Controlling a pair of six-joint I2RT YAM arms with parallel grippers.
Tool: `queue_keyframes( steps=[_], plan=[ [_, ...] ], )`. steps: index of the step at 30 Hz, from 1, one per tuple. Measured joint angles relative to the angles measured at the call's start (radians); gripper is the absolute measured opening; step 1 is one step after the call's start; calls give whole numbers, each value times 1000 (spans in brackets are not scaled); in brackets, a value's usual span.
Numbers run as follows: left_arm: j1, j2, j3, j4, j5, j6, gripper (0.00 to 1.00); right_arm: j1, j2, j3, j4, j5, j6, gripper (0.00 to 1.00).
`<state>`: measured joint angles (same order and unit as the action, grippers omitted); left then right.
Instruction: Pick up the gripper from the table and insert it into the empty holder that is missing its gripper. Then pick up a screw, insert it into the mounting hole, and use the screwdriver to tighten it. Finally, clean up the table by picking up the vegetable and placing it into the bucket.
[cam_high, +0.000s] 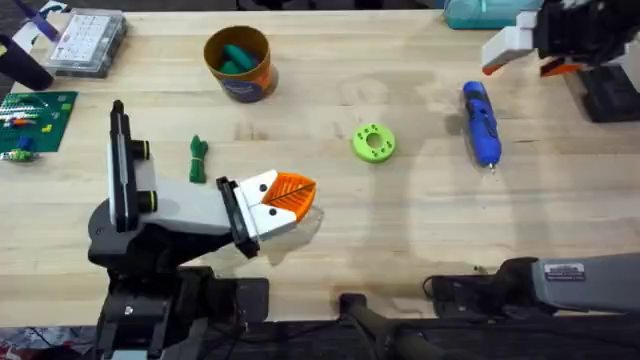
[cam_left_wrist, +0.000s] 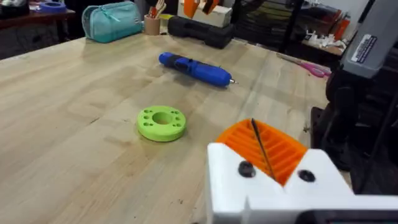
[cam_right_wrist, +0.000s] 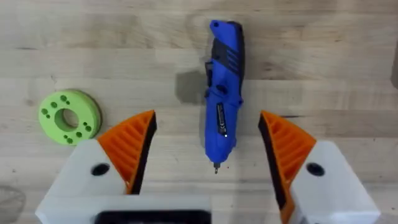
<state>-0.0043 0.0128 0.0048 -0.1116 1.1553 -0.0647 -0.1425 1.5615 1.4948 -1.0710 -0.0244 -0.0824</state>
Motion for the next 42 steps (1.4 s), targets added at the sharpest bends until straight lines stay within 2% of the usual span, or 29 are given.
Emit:
queue_keyframes(
  steps=[13,24,28,35,42],
  plan=[
    [0,0,0,0,0,0,6,-60,233,0,72,-22,-84,990],
    [0,0,0,0,0,0,6,-61,359,0,140,-22,-107,990],
    [0,0,0,0,0,0,6,-61,377,-9,163,-22,-109,990],
    [0,0,0,0,0,0,6,-61,381,-94,221,-22,-109,990],
    [0,0,0,0,0,0,6,-61,382,-98,241,-15,-109,990]
  ],
)
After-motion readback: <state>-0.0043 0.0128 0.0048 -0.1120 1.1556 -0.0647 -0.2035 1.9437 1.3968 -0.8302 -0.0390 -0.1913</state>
